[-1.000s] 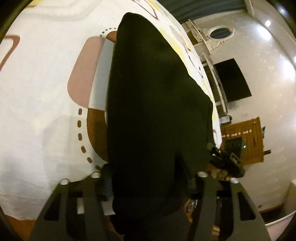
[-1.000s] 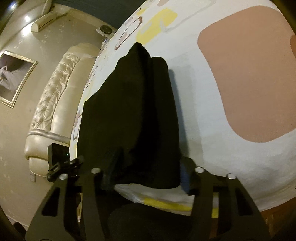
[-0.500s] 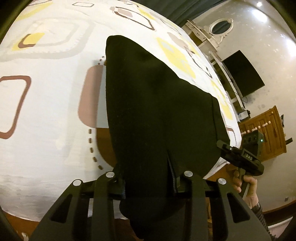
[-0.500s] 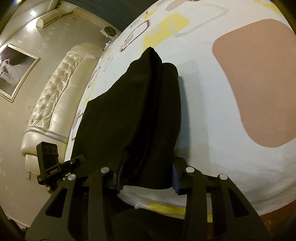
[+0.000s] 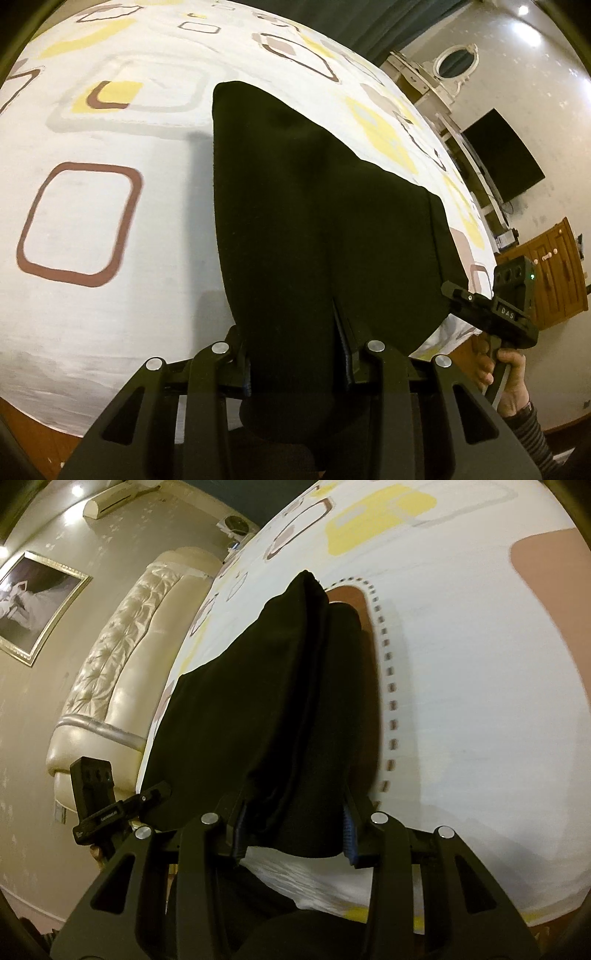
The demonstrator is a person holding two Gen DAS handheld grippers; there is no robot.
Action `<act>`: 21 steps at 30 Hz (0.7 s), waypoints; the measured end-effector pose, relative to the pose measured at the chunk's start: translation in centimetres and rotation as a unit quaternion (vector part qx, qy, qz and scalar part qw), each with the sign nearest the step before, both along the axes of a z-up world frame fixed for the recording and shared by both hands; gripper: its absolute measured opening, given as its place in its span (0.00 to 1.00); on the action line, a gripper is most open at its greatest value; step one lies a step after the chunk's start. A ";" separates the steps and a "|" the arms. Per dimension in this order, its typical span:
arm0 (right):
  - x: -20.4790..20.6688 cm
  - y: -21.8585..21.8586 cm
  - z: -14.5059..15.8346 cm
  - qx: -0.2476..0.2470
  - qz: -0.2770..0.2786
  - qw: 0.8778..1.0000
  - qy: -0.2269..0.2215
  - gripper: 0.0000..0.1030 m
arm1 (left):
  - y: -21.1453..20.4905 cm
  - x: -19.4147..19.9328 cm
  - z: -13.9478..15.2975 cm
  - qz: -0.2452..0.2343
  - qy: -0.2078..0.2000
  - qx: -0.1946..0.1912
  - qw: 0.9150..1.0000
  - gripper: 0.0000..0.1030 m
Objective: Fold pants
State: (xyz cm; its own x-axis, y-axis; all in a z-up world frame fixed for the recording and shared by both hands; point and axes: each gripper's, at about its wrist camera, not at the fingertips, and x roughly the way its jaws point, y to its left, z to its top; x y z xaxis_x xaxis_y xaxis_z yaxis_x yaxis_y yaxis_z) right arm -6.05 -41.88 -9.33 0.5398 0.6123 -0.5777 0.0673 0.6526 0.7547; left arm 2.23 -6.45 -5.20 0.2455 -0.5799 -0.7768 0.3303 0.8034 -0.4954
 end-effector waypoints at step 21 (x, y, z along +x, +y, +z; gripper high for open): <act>0.0 0.1 -0.8 0.019 -0.005 1.000 -0.005 0.38 | 0.0 0.2 -0.2 -0.012 -0.009 0.002 1.000 0.35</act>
State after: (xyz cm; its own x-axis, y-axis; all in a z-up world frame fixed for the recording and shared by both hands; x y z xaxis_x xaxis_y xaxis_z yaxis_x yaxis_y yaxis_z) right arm -6.07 -41.77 -10.16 0.5514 0.6283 -0.5488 0.0660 0.6229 0.7795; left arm 2.44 -6.49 -5.43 0.2444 -0.5829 -0.7749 0.3585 0.7968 -0.4863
